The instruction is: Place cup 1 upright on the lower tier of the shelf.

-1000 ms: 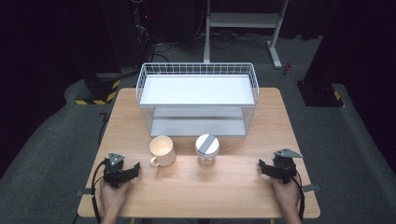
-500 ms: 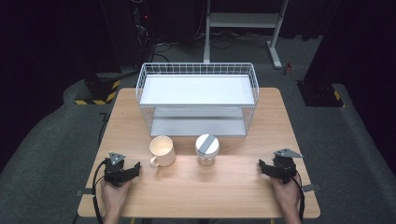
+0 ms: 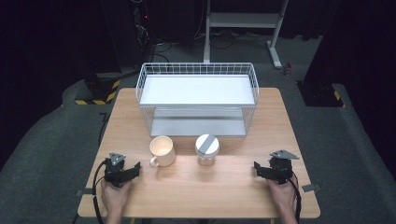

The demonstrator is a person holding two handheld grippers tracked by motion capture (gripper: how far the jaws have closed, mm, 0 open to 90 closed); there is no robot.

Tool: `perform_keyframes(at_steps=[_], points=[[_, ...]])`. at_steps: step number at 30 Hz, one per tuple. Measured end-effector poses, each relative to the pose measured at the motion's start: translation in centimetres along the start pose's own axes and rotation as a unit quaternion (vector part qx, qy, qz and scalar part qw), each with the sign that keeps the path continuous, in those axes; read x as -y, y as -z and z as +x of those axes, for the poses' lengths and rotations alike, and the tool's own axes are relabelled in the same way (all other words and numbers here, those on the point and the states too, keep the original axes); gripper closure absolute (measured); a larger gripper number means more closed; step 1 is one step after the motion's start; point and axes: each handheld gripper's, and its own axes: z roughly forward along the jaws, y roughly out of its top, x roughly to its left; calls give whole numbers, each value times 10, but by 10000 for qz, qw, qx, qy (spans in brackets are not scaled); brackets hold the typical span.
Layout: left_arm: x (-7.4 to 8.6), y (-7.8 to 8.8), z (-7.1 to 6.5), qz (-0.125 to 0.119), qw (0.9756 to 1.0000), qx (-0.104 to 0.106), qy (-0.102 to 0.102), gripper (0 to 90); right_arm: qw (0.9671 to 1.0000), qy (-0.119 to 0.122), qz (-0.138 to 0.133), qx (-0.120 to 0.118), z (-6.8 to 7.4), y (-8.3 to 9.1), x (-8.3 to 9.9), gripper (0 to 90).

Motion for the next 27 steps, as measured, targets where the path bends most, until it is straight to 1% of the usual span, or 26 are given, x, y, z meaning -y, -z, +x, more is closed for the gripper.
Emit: perform_keyframes(at_steps=[1,2,3,6,7,9,11,12,13,14,15,17,19,20,21,22,25,27], points=[[0,0,0,-1,10000,-2,-2,243,10000,0,0,0,0,0,0,137],[0,0,0,-3,10000,1,1,245,9999,56,-22,-102,4,2,0,136],[0,0,0,-3,10000,1,1,246,9999,56,-22,-102,4,2,0,136],[0,0,0,-2,10000,-3,5,249,9996,118,-91,-222,9,6,0,137],[0,0,0,-3,10000,-3,11,251,9992,138,-140,-343,12,7,0,138],[0,0,0,-11,10000,-8,23,251,9990,160,-170,-379,14,8,0,137],[0,0,0,-8,10000,-10,25,255,9983,162,-224,-518,17,8,0,137],[0,0,0,-9,10000,-5,47,258,9979,111,-242,-591,20,10,0,137],[0,0,1,-1,10000,-6,20,259,9976,100,-266,-639,22,10,0,140],[0,0,1,-1,10000,-6,20,259,9976,100,-266,-639,22,10,0,140],[0,0,1,0,10000,-14,21,261,9972,91,-304,-670,26,11,-1,146],[0,0,1,-1,10000,-17,23,262,9970,69,-307,-707,28,12,-1,148],[0,0,1,-6,10000,-29,6,264,9959,154,-343,-822,33,11,-3,148],[0,0,1,-6,10000,-29,6,264,9959,154,-343,-822,33,11,-3,148],[0,1,1,-7,10000,-31,1,265,9951,176,-361,-904,37,11,-3,148],[0,1,1,-7,10000,-31,1,266,9951,176,-361,-904,37,11,-3,148],[0,1,1,-7,10000,-31,4,267,9931,224,-466,-1049,41,10,-5,148],[0,1,1,-7,10000,-34,2,267,9923,211,-506,-1113,44,9,-5,148]])
